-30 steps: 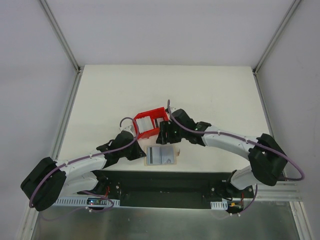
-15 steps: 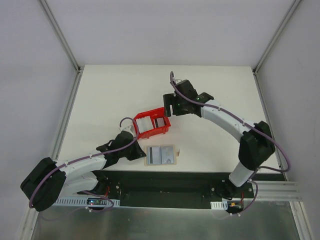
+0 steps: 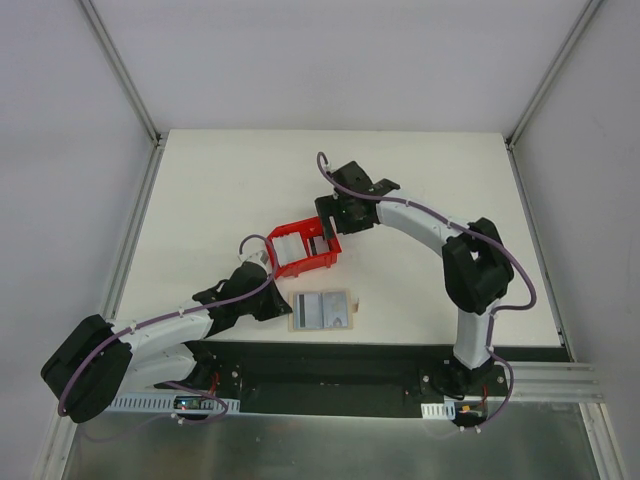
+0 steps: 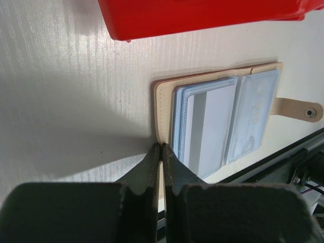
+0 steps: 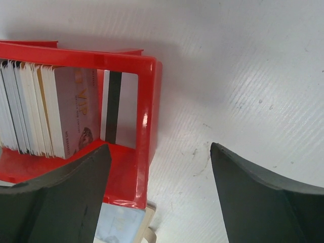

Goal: Put the credit cards into the card holder
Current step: Move the storage box to the center of the board.

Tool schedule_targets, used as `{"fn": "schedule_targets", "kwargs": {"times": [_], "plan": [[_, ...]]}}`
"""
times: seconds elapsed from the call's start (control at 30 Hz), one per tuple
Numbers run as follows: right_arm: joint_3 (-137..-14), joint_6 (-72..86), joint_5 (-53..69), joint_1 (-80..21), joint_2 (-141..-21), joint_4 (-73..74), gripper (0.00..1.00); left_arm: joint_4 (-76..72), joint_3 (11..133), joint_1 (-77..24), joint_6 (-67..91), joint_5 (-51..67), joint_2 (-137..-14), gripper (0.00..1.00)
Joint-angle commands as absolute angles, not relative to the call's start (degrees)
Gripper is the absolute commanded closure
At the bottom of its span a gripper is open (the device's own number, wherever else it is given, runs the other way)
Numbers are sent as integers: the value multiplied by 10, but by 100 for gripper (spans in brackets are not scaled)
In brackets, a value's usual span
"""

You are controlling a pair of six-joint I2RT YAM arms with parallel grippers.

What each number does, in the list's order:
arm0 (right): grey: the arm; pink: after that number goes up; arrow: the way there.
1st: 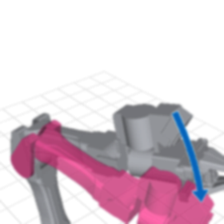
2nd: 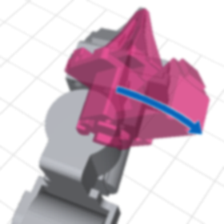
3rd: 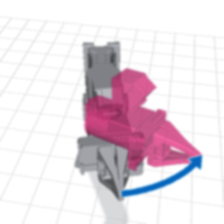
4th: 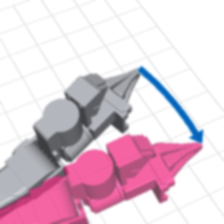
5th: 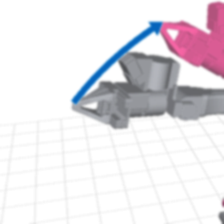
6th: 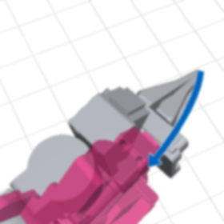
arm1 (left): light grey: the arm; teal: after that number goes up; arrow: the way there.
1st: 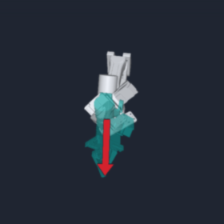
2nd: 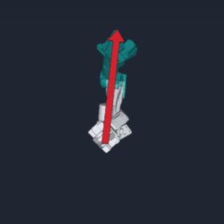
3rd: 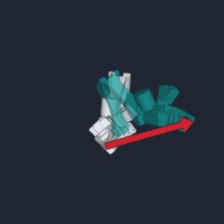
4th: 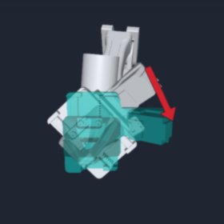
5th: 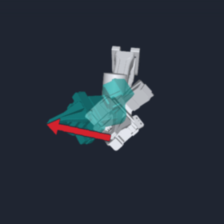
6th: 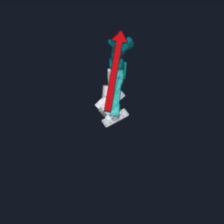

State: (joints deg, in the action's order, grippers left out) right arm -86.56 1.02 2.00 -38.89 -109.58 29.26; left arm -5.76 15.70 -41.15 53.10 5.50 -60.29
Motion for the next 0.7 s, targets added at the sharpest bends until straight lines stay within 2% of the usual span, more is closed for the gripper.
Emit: {"fn": "schedule_targets", "kwargs": {"times": [0.0, 0.67], "plan": [[-882, -15, 10, -379, -1101, 301, 19, -54, 167, -409, 520, 38, -593, 100], [-860, -50, 5, -311, -1094, 295, 21, -52, 178, -409, 516, 40, -606, 100]]}}
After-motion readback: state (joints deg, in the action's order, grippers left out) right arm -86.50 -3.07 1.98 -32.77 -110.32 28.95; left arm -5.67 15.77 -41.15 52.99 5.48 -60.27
